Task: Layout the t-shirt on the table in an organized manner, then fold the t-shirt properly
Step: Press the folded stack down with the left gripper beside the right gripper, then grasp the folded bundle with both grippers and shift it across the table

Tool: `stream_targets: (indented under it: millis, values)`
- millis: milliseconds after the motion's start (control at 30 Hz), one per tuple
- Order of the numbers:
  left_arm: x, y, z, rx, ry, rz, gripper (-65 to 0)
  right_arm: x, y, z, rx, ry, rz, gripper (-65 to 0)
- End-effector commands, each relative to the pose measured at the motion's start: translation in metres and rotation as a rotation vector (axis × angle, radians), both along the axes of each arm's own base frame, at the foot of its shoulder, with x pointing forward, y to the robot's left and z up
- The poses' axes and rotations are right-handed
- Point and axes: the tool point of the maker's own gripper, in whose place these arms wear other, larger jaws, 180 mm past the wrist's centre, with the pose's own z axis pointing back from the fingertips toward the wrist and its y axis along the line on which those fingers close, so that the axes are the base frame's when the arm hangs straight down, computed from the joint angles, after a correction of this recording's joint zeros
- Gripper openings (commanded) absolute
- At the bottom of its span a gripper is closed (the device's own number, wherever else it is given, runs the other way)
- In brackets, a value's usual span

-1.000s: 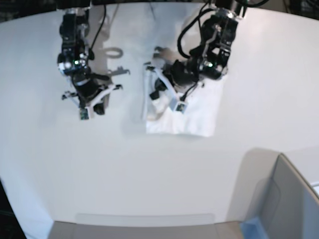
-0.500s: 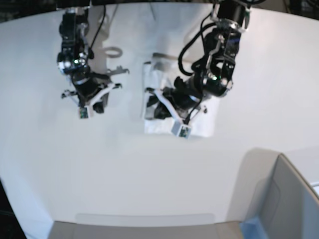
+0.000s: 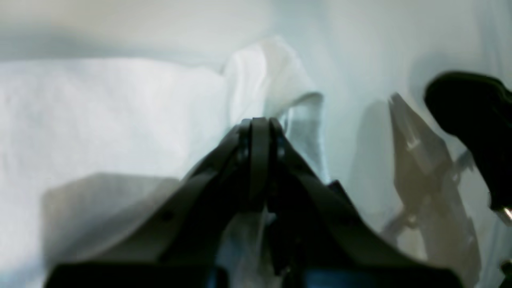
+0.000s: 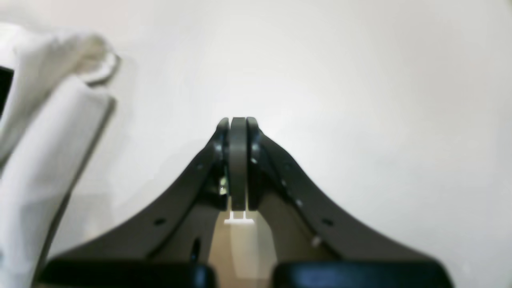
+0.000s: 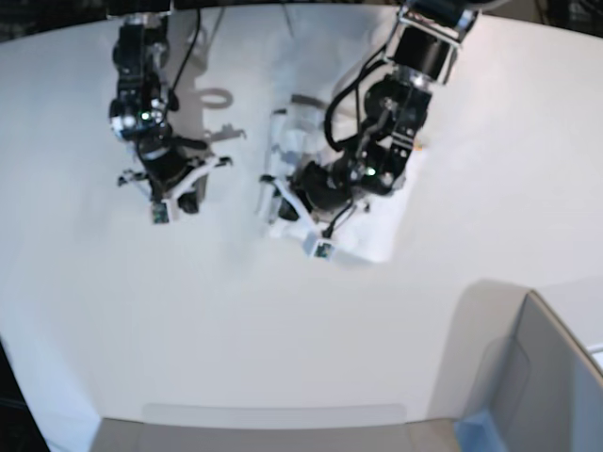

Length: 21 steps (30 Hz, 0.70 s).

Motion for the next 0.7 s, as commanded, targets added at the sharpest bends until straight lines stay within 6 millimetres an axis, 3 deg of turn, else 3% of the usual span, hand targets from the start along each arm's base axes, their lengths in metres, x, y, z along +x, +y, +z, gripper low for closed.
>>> stream_targets:
  millis: [0, 67, 200, 300, 400, 500, 667]
  values:
    - [0.016, -0.008, 0.038, -0.052, -0.113, -0.004, -65.0, 0.009, 0.0, 0.016, 0.003, -0.06, 0.001, -65.0]
    - [0.018, -0.01, 0.064, -0.075, -0.184, -0.01, -65.0, 0.009, 0.0, 0.016, 0.003, -0.06, 0.001, -65.0]
    - [0.026, 0.025, 0.091, -0.035, -0.287, 0.022, -65.0, 0.007, 0.005, 0.028, 0.017, -0.087, 0.014, -65.0]
    - [0.038, 0.08, 0.084, 0.027, -0.282, 0.131, -65.0, -0.001, 0.026, 0.055, 0.092, -0.149, 0.057, -65.0]
    - [0.037, 0.127, 0.071, 0.102, -0.231, 0.199, -65.0, -0.018, 0.054, 0.077, 0.154, -0.188, 0.125, -65.0]
    - [0.03, 0.144, 0.059, 0.173, -0.173, 0.178, -65.0, -0.041, 0.088, 0.087, 0.201, -0.19, 0.214, -65.0]
    - [0.021, 0.146, 0.028, 0.21, -0.09, 0.156, -65.0, -0.072, 0.138, 0.079, 0.268, -0.13, 0.347, -65.0]
